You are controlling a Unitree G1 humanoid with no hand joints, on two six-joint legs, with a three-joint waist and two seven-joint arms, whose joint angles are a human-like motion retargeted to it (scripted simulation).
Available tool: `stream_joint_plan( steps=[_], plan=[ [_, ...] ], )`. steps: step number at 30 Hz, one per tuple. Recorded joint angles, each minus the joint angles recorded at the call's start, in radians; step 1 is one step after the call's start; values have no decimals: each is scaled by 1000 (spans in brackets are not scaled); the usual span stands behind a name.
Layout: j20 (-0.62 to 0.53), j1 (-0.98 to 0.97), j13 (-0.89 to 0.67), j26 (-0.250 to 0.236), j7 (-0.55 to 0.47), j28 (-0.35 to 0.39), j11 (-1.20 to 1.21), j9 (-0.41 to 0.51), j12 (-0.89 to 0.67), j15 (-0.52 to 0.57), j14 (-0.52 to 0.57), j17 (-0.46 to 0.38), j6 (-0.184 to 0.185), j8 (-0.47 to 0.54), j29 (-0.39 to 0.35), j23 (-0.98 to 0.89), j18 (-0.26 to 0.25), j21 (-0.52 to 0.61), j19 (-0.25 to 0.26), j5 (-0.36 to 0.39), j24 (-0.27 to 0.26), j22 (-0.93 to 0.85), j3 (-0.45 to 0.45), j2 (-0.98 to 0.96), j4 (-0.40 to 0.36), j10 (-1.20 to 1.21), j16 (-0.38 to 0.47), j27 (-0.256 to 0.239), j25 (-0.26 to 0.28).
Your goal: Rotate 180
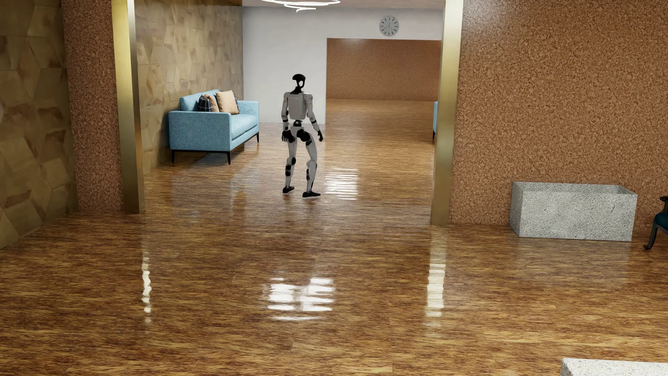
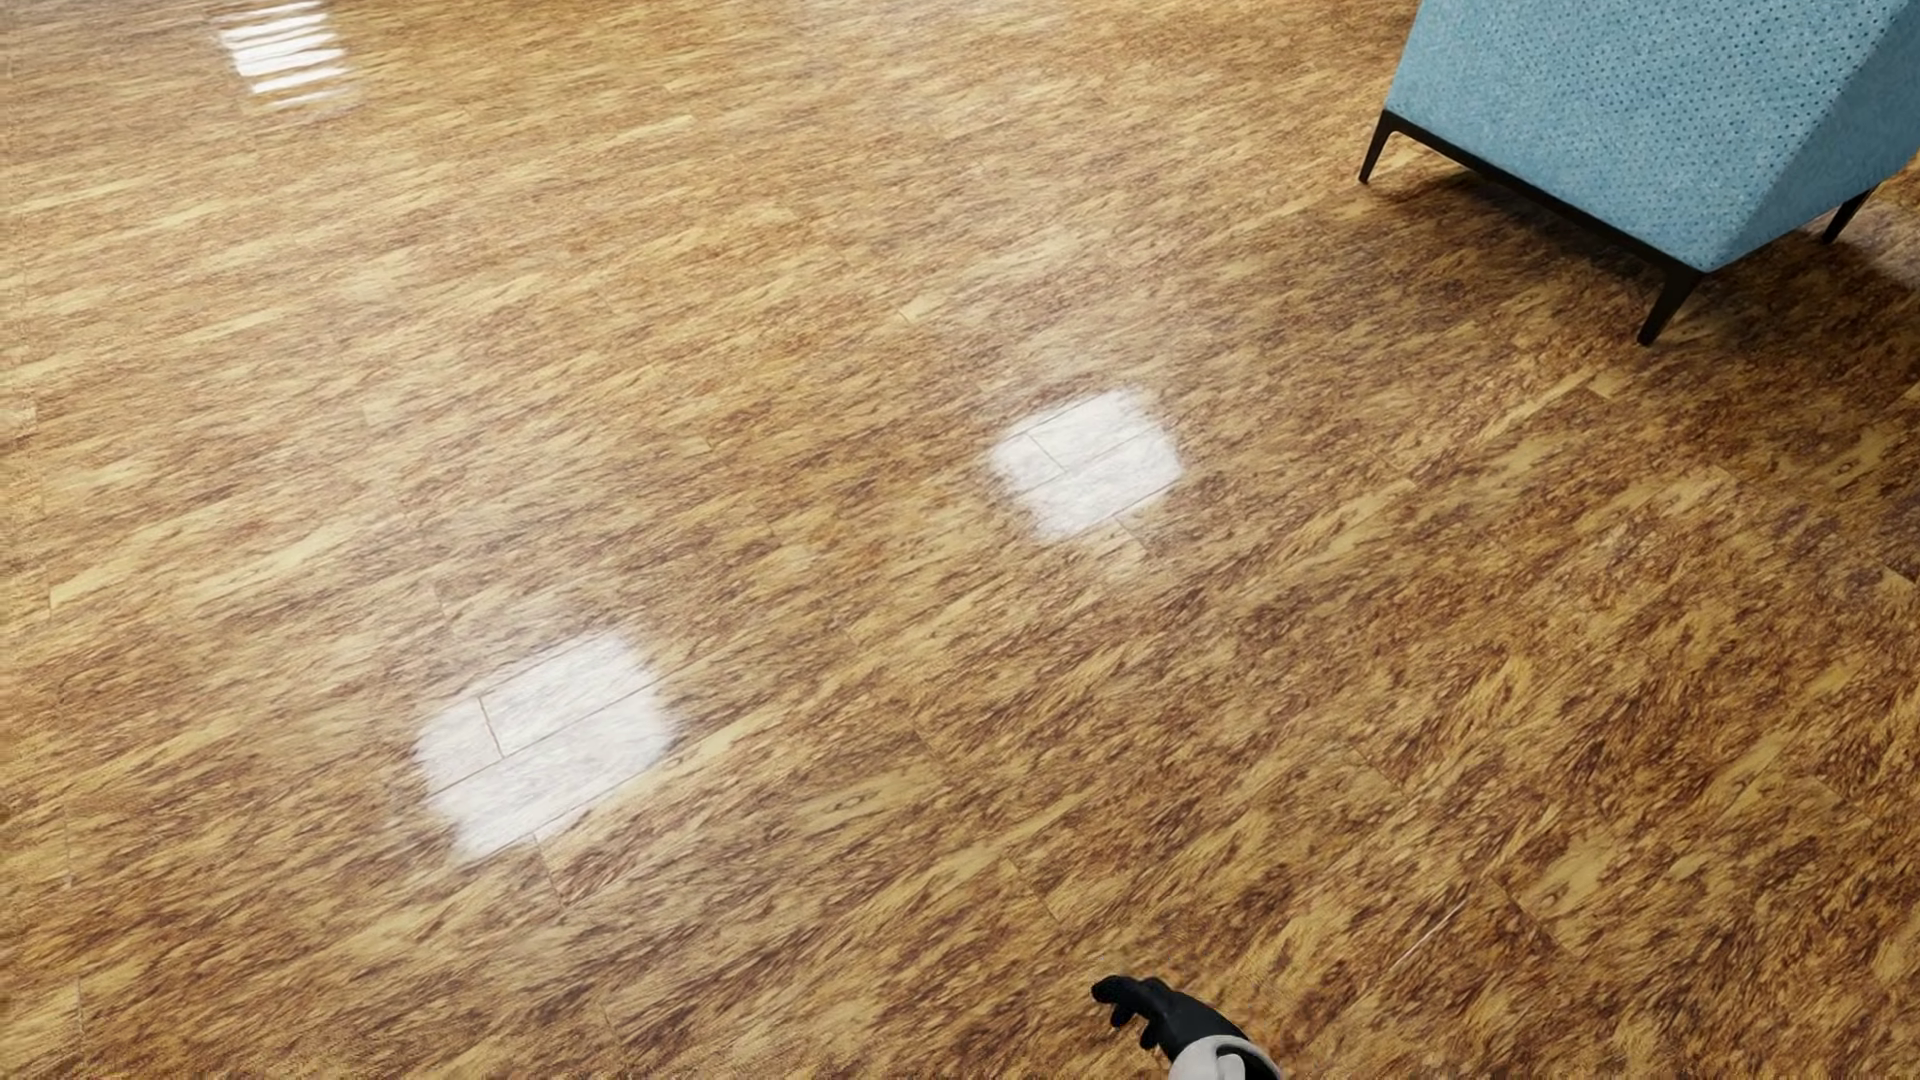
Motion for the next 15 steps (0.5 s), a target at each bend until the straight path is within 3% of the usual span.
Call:
stream_joint_plan(
  steps=[5, 8, 15],
  plan=[
    [-33, -37, 57, -35, -14, 23, 0, 8, -68, 4, 11, -7, -3, -15, 72, 133, 6, 32, 8, -21, -11, -83, -7, -27, -21, -6, 20, 64, 3],
    [-44, -58, 108, -72, -15, 35, -3, 13, -80, 11, 12, -44, -3, -17, 78, 171, 15, 20, 18, -37, -19, -101, -13, -44, -37, -7, 28, 82, 12],
    [-33, -60, 121, -48, 64, 38, 6, 25, -45, 34, -12, -119, -3, 78, 54, 132, 51, -27, 50, -74, -23, -54, -27, -111, -77, -4, -10, 83, 22]
  ],
)
